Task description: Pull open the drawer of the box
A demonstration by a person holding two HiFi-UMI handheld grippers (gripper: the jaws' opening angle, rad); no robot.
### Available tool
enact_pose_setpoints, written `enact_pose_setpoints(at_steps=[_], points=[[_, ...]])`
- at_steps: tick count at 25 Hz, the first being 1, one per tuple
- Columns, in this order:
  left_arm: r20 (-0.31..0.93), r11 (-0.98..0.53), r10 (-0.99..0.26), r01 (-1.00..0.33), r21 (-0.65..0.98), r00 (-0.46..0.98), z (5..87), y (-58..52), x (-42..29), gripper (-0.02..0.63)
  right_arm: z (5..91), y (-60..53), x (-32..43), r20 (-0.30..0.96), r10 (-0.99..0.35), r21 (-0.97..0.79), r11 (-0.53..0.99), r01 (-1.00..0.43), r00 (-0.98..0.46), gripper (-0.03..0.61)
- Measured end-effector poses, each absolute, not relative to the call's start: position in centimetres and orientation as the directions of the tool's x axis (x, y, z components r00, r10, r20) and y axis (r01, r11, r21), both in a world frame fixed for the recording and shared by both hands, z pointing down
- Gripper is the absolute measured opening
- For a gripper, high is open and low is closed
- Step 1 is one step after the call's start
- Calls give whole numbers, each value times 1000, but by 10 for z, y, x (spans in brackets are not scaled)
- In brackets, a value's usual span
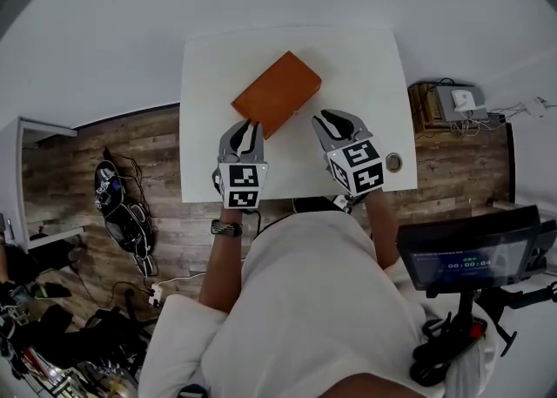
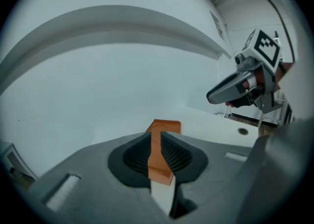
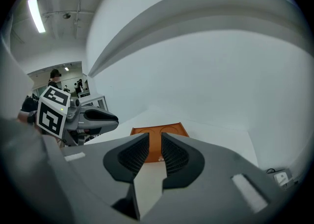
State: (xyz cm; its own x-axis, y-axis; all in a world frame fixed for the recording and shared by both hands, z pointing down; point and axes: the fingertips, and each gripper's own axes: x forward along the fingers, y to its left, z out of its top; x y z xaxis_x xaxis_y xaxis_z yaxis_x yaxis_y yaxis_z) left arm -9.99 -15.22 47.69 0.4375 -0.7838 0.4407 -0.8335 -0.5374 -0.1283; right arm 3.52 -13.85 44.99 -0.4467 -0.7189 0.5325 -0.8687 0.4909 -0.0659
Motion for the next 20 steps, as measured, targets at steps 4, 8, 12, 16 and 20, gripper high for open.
enact_pose_setpoints(at_steps=[4,8,12,16,20], points=[[515,-527,-753,-844,-98,410,521,-185,-87,58,491,-174,50,587,-671,-84,506,-858,-453,84],[561,-490,-745,-867,-92,362,544,-194,-97,60,521,-182,44,638,-615,-104,527,-843,-463,94],[612,-471,-722,-878,-91,324,564,-199,-105,60,549,-188,41,682,-566,-118,539,-834,-463,97],[638,-432,-711,-899,-67,295,579,-198,-114,84,570,-191,35,711,-527,-134,547,-826,-465,98],[660,-403,-693,-915,-19,291,598,-204,-116,89,595,-199,30,735,-501,-136,552,-823,-457,107]])
